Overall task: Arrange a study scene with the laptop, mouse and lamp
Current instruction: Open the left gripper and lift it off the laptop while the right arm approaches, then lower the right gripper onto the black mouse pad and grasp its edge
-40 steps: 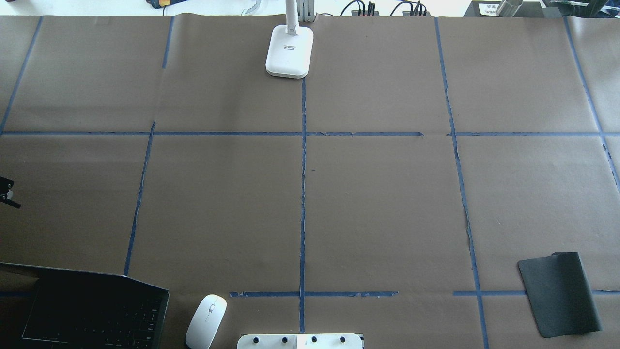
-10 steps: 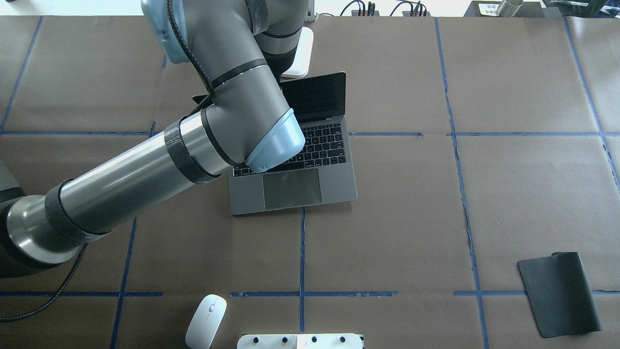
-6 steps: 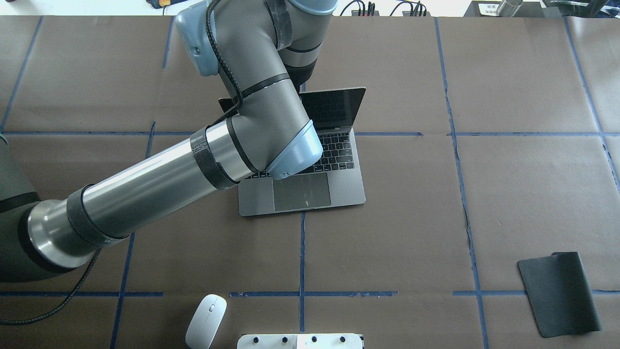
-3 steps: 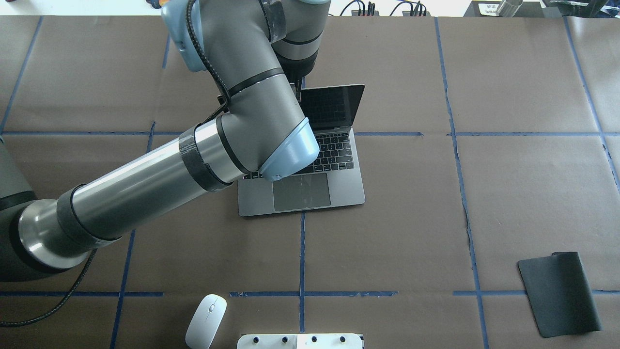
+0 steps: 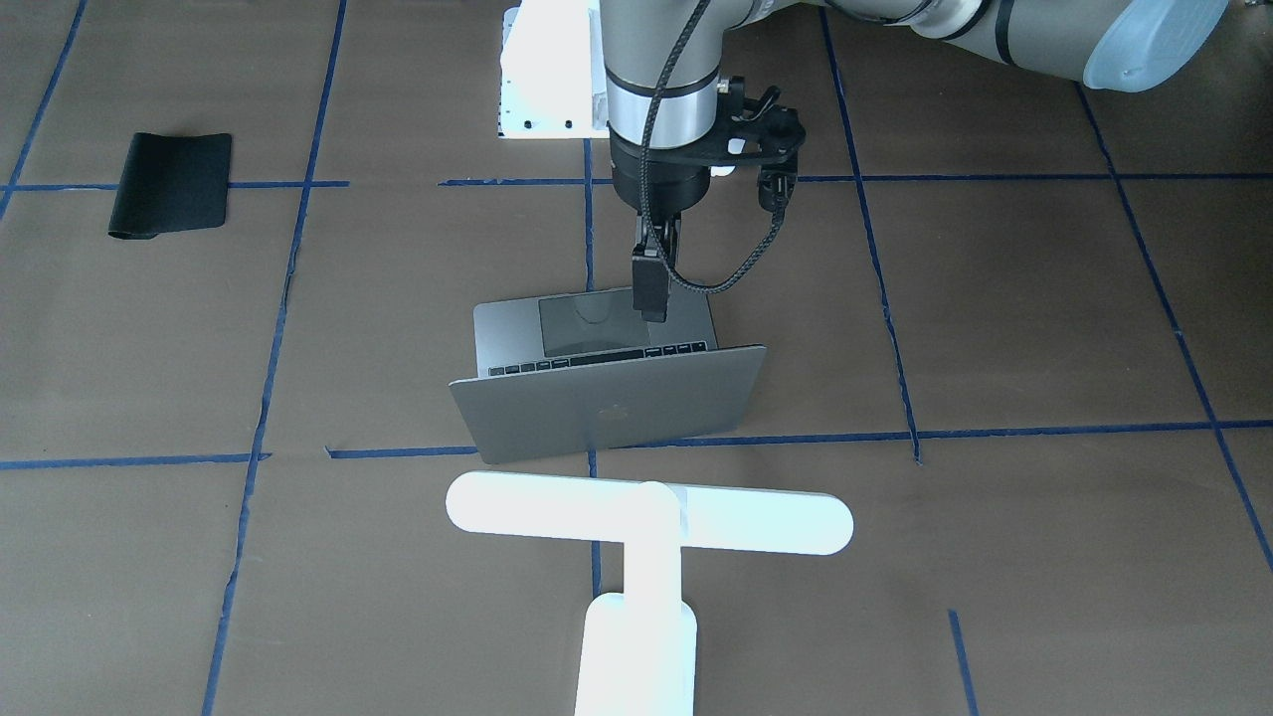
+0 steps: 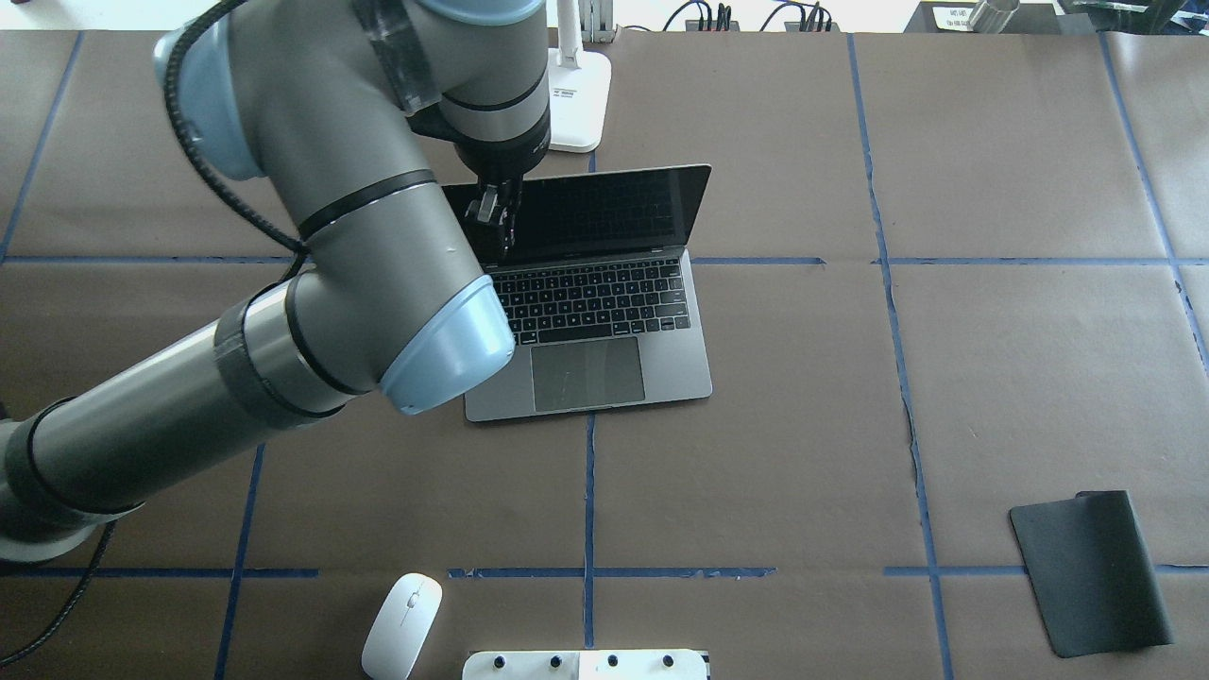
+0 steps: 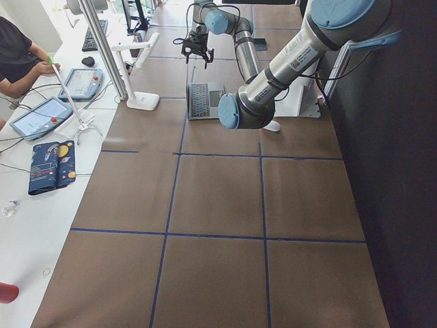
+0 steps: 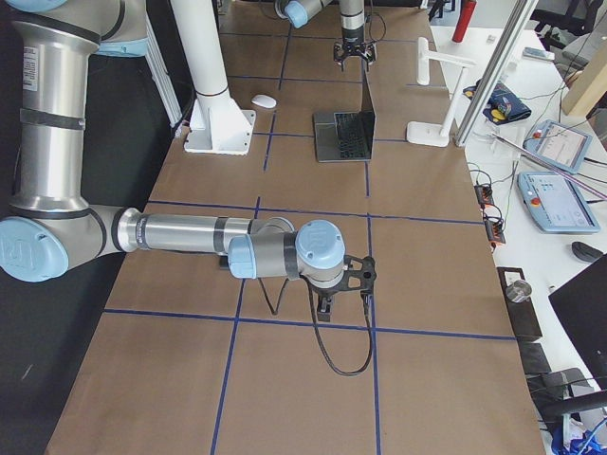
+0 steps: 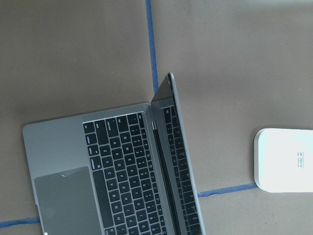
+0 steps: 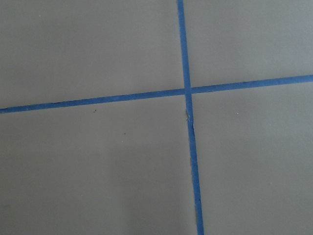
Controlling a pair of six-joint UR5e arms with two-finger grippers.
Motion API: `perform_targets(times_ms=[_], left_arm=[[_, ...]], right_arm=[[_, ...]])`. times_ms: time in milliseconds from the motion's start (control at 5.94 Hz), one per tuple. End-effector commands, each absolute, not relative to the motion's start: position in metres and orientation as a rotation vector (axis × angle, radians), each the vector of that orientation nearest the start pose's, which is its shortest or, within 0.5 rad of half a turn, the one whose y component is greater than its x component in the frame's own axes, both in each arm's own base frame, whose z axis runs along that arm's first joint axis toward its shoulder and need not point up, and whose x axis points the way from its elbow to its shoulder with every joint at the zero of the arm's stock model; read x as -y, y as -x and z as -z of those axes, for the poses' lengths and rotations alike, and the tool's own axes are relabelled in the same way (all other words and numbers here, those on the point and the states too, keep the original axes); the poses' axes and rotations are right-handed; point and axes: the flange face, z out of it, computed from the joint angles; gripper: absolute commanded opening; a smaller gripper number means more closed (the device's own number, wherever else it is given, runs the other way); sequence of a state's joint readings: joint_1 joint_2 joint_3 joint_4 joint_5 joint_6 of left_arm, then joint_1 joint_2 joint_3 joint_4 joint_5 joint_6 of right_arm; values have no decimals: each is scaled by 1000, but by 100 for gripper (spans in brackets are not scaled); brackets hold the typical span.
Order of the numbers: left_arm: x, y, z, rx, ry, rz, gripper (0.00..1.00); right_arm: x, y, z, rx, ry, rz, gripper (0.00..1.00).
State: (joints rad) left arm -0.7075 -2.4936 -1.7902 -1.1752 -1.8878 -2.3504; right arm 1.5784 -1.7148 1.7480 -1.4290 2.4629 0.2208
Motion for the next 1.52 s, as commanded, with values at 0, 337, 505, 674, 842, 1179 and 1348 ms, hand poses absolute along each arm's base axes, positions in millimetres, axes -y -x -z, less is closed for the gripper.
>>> perform_targets(times_ms=[0,337,505,674,842,1179,1348], left_arm=[[433,-362,-99,-877,282,999,100],[390,-344,-123,-902,212,786,100],[379,-349,-123,-906,215,755,100],[376,-347,-120,-917,214,747,100],[374,-346,-119,-923,214,745,100],[360,-345,-112,-946,220,725,100],[358,-348,-112,-946,223,721,100]], right_arm=[[443,-1,-575,902,-62,-133,100],[432,76,-533,858,-38,-173,100],[396,124,-526,854,-45,-192,100],[359,138,-543,868,-72,-145,100],[327,150,-551,874,-48,-83,100],[265,173,-573,854,-20,-78,100],[250,191,-579,832,15,-64,100]])
